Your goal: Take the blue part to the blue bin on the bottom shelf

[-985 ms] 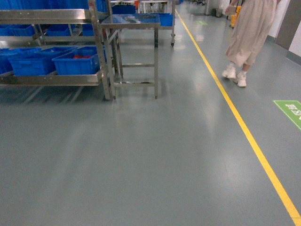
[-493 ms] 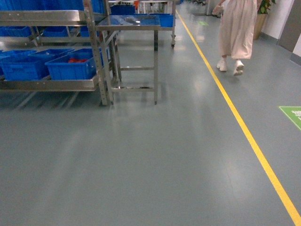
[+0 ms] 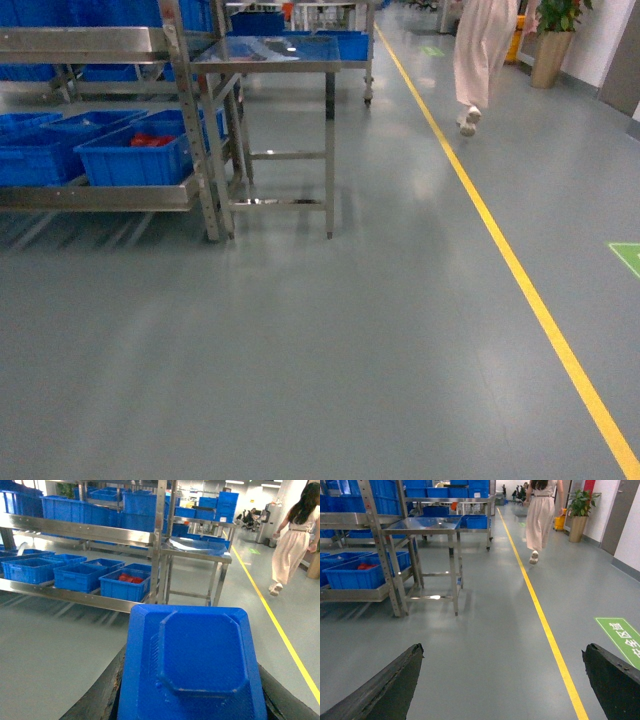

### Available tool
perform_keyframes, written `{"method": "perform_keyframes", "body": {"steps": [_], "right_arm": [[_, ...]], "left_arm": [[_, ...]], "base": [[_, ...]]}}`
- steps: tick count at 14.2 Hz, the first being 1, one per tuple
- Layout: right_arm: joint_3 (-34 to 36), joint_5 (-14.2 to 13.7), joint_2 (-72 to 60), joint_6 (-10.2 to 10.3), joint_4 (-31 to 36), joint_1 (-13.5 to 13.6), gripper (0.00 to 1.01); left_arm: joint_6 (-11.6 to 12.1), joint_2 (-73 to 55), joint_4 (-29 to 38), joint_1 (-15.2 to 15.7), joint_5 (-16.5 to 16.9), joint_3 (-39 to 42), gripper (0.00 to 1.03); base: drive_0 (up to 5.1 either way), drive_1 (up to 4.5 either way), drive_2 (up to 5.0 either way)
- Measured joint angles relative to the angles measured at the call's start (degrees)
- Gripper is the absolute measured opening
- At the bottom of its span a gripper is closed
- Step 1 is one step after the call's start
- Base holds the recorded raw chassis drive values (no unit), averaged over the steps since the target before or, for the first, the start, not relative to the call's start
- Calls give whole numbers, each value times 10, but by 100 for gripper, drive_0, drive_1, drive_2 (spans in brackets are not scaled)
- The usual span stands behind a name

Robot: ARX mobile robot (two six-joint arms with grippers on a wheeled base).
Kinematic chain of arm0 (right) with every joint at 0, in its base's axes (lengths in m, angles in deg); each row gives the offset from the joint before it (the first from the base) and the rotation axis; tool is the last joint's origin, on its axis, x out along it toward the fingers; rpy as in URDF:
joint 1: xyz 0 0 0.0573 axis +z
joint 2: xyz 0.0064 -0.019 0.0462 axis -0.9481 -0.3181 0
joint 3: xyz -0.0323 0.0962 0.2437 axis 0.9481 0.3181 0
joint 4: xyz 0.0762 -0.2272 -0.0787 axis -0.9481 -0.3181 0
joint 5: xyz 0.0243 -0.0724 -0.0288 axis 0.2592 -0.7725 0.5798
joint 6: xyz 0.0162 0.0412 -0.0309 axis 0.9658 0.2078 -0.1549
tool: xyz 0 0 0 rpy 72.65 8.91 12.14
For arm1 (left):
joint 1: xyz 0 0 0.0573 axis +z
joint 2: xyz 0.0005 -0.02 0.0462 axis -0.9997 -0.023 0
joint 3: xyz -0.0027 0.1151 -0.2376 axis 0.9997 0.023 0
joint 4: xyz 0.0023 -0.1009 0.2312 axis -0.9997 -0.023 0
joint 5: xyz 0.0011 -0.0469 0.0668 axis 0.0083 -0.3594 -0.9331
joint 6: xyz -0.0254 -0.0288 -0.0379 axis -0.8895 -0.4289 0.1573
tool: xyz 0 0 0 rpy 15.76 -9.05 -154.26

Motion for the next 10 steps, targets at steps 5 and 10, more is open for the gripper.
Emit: {"method": "perform_keyframes", "body": {"steps": [5, 10], "right_arm": [[0, 0, 0, 0, 0, 0, 98], [0, 0, 0, 0, -1, 0, 98]], "left_arm": [[0, 0, 0, 0, 0, 0, 43], [0, 0, -1, 0, 0, 0, 43]], "base": [[2, 417, -413], [-11, 404, -426]]}}
